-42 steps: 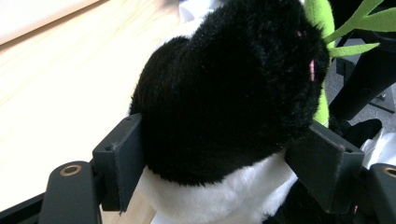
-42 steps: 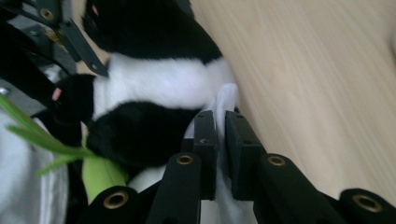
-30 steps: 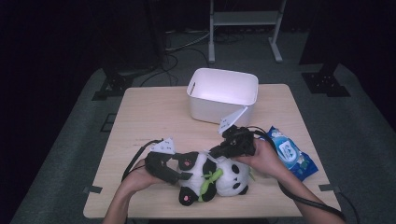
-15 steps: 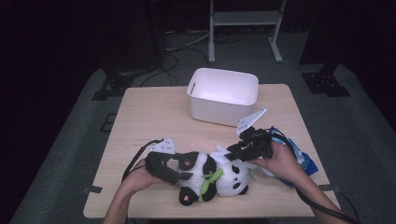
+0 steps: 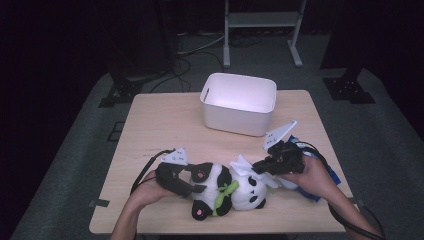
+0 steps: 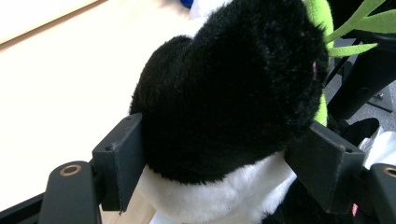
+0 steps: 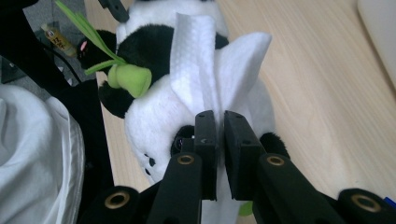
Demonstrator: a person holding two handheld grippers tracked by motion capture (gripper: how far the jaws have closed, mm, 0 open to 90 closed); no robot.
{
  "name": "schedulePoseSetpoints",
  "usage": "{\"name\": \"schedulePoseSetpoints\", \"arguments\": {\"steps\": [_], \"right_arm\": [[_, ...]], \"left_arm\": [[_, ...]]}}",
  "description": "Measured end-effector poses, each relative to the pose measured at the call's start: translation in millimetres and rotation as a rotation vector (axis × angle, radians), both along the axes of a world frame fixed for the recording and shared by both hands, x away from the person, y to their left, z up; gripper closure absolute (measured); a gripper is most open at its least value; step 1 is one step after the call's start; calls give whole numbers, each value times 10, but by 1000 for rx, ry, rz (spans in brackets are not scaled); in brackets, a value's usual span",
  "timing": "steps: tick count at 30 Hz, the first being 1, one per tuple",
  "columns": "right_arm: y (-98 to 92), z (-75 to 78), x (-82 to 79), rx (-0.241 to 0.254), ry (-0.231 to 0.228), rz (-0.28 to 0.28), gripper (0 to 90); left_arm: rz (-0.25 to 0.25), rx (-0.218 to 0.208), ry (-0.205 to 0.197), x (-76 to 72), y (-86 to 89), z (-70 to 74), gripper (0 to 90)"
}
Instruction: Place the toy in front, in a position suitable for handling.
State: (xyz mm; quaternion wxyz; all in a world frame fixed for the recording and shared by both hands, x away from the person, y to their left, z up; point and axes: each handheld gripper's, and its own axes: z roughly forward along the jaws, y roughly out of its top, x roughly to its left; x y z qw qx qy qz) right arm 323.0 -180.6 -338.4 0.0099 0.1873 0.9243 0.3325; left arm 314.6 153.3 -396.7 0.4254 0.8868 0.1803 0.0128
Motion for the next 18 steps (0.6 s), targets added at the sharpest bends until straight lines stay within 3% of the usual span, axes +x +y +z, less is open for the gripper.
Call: {"name": "schedulePoseSetpoints", "arguments": {"steps": [3,8,11,14,18], "right_arm": [[39,-56,4,-17,9,8,811],[133,-132,7,-67,-29,5,749],[153,-167,42,-64,-18,-6,737],[171,-149,79,-51,-2,-14,837],[263,-45,134,-14,9,16,852]], "left_arm": [[0,2,0,-1,-2,1,230],[0,-1,6,3,-2,-13,230],[-2,4,9,10,0,-17,231],[0,5,11,10,5,-18,230],[-5,3,5,2,-5,-12,231]]}}
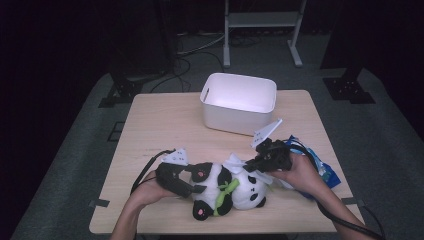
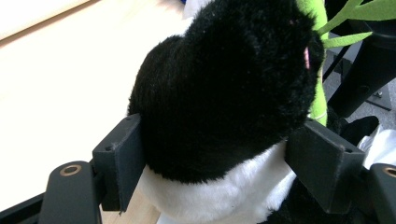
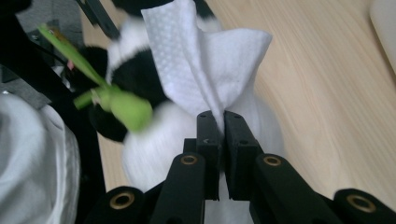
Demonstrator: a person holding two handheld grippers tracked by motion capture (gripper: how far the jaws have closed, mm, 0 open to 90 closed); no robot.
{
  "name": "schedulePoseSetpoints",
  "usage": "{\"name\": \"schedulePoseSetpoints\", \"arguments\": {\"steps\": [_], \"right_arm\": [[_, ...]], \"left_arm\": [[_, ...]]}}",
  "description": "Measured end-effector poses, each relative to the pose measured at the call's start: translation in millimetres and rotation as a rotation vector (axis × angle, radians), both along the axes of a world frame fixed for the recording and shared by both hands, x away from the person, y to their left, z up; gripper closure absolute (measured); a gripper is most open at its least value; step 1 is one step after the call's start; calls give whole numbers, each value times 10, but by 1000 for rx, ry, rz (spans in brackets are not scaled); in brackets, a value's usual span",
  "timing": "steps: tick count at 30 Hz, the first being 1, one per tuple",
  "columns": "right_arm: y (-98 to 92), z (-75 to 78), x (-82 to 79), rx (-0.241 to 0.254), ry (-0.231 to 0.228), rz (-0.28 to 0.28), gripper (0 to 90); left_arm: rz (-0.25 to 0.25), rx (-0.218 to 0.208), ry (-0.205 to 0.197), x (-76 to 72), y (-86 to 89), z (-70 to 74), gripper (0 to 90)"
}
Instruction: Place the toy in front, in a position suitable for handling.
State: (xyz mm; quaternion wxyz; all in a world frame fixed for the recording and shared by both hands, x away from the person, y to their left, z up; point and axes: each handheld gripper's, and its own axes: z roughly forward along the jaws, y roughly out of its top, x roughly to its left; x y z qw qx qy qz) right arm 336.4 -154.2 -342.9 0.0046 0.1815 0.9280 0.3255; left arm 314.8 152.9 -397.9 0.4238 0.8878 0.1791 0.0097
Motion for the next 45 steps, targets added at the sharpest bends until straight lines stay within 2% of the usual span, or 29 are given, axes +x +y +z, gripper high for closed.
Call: {"name": "schedulePoseSetpoints", "arguments": {"steps": [4,8,9,12,17,22,35,40,45], "right_arm": [[275,103,35,-17,-17,49,852],[438,92,107,-53,-28,59,853],[445,69,121,-62,-23,55,853],[450,-107,118,-74,29,57,856],[373,-159,84,-22,46,49,857],[373,-163,28,-20,40,58,858],[369,-190,-109,-7,28,84,858],[370,-183,-198,-9,22,104,859],[364,-175,-276,-12,14,122,859]], "left_arm": [[-2,-1,0,-4,7,2,231],[-5,-4,5,3,18,2,231],[-5,-3,6,6,21,6,230],[-14,3,10,-1,36,47,227],[-36,-23,16,-47,62,162,223],[-58,-56,20,-69,102,293,222],[-60,-66,-6,24,130,636,219],[-46,-69,13,88,141,628,220],[-55,-39,65,118,70,466,220]]}}
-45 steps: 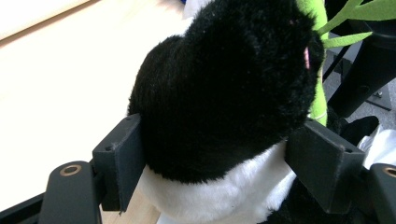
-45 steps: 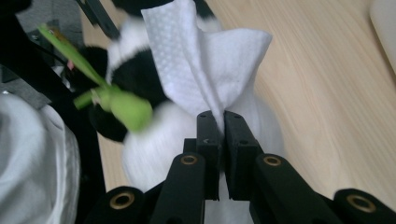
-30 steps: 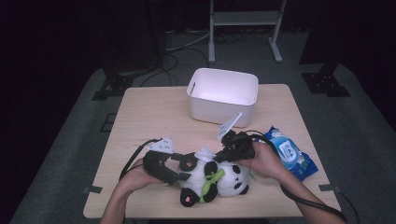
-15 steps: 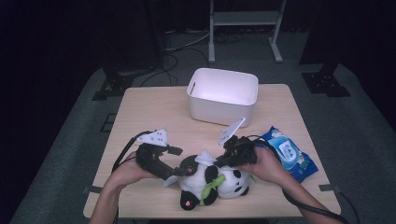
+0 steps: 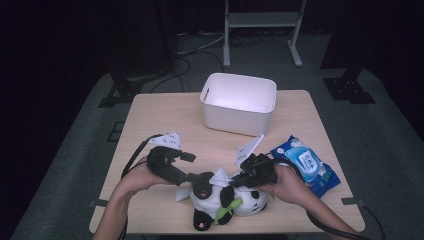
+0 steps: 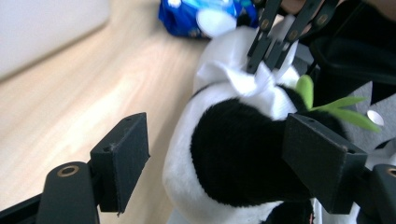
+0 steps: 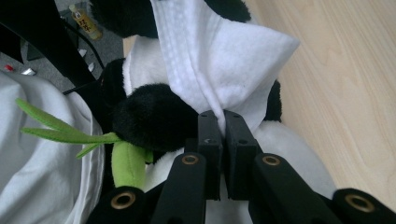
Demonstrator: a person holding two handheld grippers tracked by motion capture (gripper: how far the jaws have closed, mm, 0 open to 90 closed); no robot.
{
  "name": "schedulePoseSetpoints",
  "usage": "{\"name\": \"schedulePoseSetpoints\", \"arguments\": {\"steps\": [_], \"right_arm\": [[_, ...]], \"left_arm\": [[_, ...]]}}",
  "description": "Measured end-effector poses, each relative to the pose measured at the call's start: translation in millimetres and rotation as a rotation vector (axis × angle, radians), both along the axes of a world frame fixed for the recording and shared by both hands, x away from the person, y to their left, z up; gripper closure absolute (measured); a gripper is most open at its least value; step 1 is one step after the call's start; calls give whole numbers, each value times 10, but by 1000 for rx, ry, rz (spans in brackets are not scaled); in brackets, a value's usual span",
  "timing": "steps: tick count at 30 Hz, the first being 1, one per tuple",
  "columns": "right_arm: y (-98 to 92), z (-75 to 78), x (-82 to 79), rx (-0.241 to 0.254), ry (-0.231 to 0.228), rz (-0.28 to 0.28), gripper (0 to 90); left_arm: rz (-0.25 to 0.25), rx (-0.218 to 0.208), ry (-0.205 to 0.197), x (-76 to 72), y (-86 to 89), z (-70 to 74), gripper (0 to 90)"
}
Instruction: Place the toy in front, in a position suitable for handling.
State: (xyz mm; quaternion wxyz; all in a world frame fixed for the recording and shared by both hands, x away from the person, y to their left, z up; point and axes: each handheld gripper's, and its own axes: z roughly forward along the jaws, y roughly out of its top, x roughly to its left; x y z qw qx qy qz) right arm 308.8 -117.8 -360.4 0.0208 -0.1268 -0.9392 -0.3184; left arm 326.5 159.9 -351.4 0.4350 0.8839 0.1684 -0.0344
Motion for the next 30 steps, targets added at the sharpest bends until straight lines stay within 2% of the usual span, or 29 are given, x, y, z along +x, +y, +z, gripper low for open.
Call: {"name": "schedulePoseSetpoints", "arguments": {"steps": [4,7,9,15,18,23,25,30], "right_arm": [[9,13,-43,-3,0,13,858],[2,62,-62,-2,-8,18,859],[-9,103,-69,10,-15,14,861],[-66,176,-34,52,-36,-13,863],[-80,156,-18,49,-10,-9,862],[21,0,-93,11,26,36,863],[33,-6,-108,7,22,43,863],[11,-17,-101,22,24,39,863]], "left_arm": [[-27,-11,49,6,-44,-84,219],[-40,-5,60,-12,-76,-116,217],[-49,12,70,-27,-105,-140,217],[-119,27,133,-79,-195,-220,217],[-135,28,146,-96,-224,-236,214],[-172,31,161,-105,-281,-200,173],[-166,21,153,-98,-283,-165,173],[-162,43,165,-65,-341,-165,173]]}}
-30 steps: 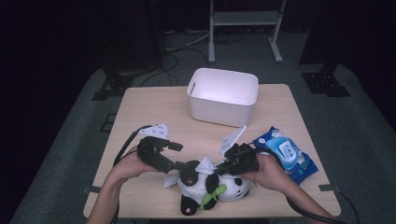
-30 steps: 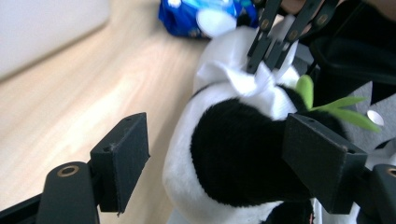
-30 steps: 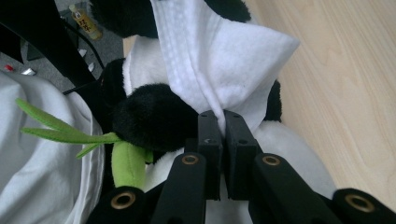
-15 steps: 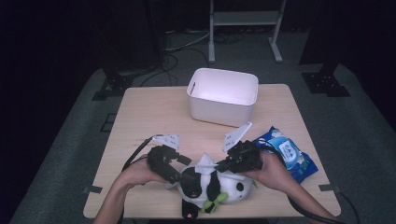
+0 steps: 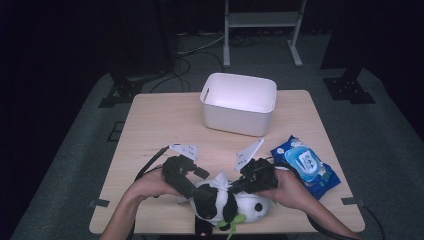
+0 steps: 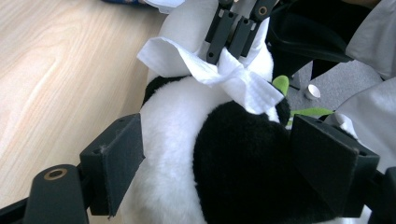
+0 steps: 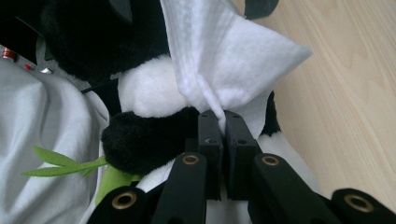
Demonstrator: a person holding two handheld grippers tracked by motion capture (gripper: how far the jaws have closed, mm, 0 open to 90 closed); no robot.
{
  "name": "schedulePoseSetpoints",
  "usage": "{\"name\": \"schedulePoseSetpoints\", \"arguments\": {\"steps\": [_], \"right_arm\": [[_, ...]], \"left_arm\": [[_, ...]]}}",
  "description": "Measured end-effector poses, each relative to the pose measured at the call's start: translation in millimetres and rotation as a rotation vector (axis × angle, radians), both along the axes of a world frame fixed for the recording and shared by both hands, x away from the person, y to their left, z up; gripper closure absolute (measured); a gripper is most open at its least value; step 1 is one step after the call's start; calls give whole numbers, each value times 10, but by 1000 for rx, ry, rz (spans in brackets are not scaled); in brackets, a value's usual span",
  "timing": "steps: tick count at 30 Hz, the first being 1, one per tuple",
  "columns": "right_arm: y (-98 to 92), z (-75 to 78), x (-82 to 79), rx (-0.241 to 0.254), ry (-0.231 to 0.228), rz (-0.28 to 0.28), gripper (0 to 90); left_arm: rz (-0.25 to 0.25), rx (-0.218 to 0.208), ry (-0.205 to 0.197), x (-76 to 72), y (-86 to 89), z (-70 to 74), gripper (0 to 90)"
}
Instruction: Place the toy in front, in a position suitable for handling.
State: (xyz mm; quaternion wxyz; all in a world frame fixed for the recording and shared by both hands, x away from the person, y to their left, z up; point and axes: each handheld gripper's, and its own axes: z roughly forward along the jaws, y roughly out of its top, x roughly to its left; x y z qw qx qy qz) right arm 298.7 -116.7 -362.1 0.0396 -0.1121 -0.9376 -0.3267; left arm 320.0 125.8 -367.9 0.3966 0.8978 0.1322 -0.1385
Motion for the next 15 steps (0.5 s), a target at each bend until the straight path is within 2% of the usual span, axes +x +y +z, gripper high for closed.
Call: {"name": "schedulePoseSetpoints", "arguments": {"steps": [6,11,15], "right_arm": [[5,6,-14,-3,-6,4,862],[13,7,-18,-6,-13,5,862],[-3,14,-5,1,-5,1,862]], "left_arm": [[-26,40,64,61,-134,-104,152],[-44,74,56,54,-253,-145,155],[-46,78,13,48,-267,-113,366]]}}
